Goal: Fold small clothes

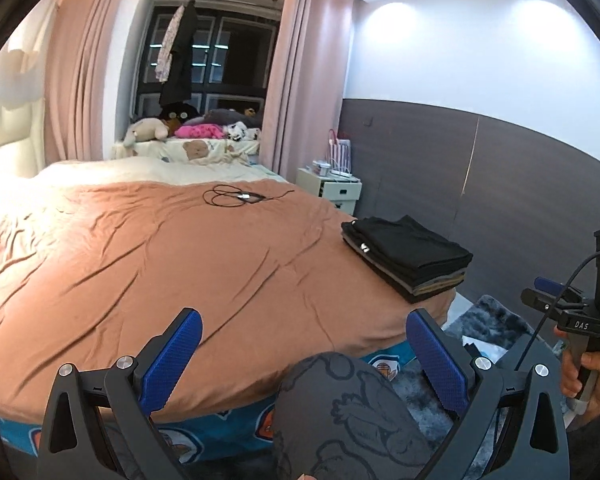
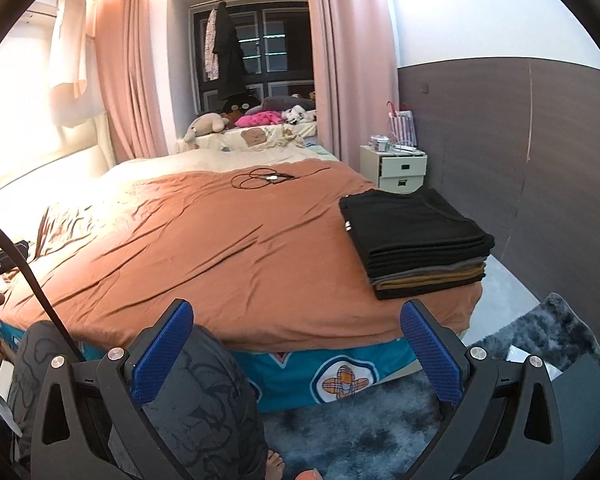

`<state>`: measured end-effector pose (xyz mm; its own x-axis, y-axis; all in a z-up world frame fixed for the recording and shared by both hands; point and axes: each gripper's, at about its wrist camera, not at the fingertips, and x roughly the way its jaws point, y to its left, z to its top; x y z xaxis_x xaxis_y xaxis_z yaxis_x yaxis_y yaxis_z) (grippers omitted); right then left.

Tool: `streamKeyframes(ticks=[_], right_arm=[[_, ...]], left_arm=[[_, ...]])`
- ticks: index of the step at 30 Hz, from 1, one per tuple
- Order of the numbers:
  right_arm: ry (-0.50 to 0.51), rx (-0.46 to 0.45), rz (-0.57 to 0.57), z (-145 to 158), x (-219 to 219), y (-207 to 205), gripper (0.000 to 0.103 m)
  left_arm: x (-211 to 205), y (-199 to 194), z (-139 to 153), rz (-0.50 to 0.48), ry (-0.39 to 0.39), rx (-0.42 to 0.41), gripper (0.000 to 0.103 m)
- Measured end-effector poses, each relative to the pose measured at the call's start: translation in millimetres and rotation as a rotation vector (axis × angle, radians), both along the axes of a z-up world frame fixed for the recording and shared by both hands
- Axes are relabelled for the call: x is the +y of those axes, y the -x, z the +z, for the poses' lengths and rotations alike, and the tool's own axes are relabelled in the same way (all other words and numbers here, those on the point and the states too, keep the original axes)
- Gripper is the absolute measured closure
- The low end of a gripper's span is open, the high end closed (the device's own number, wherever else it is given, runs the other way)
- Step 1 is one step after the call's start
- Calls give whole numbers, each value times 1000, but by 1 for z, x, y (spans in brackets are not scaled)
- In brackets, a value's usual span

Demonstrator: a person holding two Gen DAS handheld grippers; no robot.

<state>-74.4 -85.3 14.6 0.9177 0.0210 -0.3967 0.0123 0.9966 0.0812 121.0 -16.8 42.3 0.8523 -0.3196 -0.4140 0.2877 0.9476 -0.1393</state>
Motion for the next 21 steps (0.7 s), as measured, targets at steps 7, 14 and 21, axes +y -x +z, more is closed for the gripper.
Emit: streamKeyframes(ticks=[7, 14, 21], right_arm=[[-21, -12, 23, -11, 7, 9, 0], [-26, -7, 39, -27, 9, 11, 0], [-32, 4, 57, -32, 20, 20, 0]], left_arm=[[4, 29, -9, 22, 21, -29, 1], [3, 52, -25, 45, 22, -31, 1], [5, 63, -26, 76, 14, -55, 1]])
